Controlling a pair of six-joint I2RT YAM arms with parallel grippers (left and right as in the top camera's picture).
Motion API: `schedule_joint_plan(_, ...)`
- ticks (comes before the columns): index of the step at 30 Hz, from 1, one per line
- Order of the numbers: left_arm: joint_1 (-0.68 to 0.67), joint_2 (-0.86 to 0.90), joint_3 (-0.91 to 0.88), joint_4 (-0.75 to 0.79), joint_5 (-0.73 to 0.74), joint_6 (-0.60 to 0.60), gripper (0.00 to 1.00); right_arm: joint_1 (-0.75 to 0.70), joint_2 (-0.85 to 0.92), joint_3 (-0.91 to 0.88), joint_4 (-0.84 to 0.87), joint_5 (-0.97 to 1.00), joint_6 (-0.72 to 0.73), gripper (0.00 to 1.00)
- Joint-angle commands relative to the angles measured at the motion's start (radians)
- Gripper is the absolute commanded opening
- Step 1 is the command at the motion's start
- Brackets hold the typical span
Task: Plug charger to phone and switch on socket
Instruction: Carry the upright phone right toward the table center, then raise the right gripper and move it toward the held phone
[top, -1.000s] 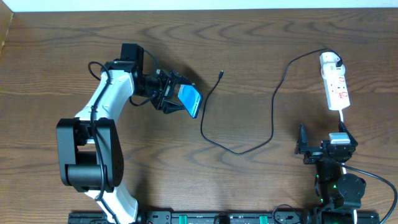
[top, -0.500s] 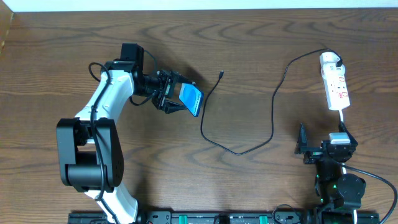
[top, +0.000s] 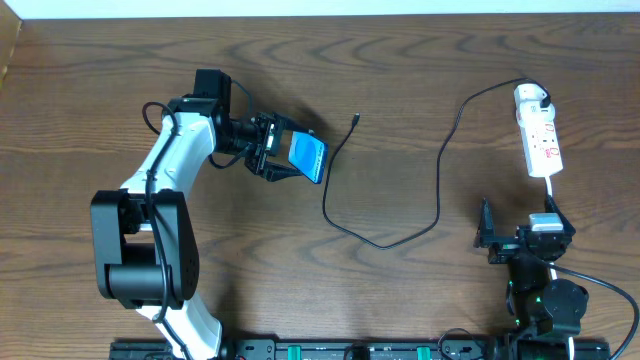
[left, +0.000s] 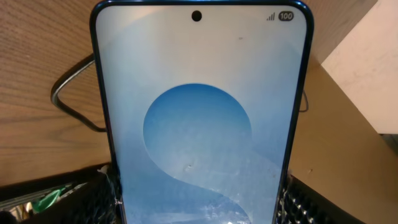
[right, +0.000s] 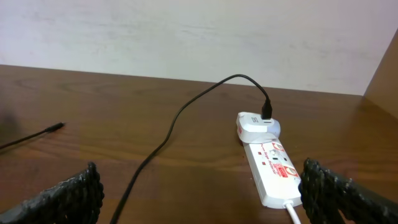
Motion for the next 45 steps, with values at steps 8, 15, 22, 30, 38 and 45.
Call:
schedule_joint_plan(8,0.0,-0.023,0.006,0.0,0.064,-0.032,0.63,0.006,0.003,-0.002,-0.004,0.005,0.122,0.99)
schedule_joint_plan(15,0.0,-0.023,0.006,0.0,0.065,-0.032,0.63,0.006,0.037,0.002,0.002,-0.053,0.135,0.99)
schedule_joint_plan(22,0.0,-0.023,0.006,0.0,0.065,-0.032,0.63,0.006,0.089,0.058,0.001,-0.078,0.173,0.99)
schedule_joint_plan(30,0.0,-0.023,0.006,0.0,0.095,-0.032,0.63,0.006,0.243,0.202,0.001,-0.118,0.175,0.99)
schedule_joint_plan(38,0.0,-0.023,0.006,0.0,0.095,-0.032,0.63,0.006,0.507,0.394,-0.003,-0.219,0.168,0.99)
schedule_joint_plan(45,0.0,-0.023,0.006,0.0,0.095,-0.032,0.63,0.006,0.747,0.62,-0.124,-0.314,0.157,0.99)
